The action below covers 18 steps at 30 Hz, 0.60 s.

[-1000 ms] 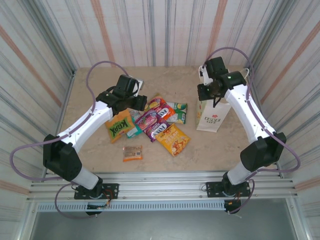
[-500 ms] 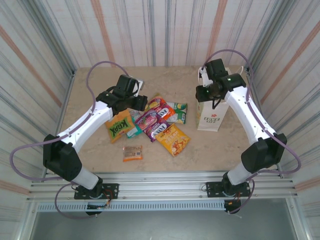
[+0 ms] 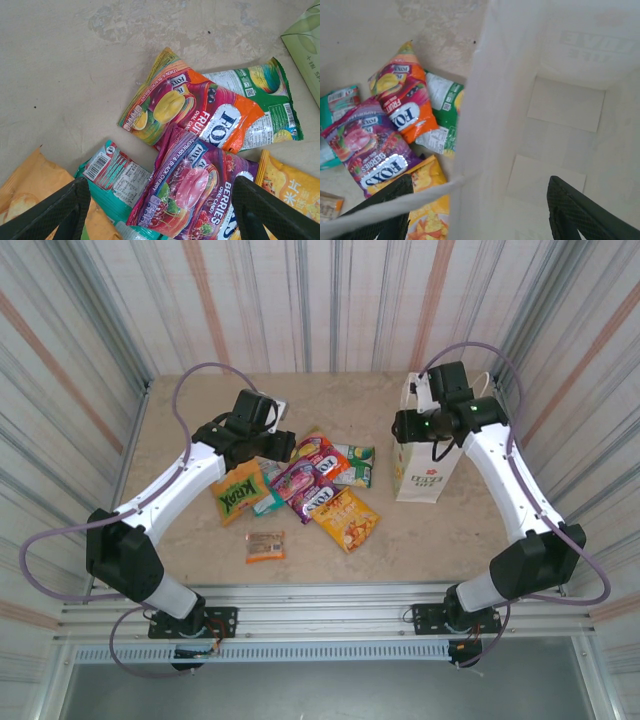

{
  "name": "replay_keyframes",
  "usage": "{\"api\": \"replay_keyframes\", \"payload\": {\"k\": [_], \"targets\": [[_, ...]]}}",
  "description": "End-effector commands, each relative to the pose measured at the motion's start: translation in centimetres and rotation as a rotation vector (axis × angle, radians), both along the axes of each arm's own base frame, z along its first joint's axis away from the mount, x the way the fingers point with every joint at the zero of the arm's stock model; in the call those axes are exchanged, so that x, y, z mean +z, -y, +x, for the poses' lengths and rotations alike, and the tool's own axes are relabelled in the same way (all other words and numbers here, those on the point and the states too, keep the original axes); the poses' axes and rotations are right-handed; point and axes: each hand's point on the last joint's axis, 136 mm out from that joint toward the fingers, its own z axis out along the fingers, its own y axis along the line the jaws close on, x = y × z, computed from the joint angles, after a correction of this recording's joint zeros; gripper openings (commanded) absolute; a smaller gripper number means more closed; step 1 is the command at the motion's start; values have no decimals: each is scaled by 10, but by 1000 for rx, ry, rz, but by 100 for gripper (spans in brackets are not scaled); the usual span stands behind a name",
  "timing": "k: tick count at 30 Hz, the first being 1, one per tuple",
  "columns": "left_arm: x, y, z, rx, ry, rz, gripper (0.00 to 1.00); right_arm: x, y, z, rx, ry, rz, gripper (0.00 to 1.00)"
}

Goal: Place the snacks into the paper bag

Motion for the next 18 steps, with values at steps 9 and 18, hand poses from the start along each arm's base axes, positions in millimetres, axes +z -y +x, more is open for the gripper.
{"api": "replay_keyframes", "payload": {"k": [9, 18], "targets": [[6, 8, -3, -14, 7, -50, 78, -19, 0, -6, -27, -106, 86, 78], [6, -3, -6, 17, -39, -122, 78, 17, 11, -12, -62, -3, 88, 79]]}}
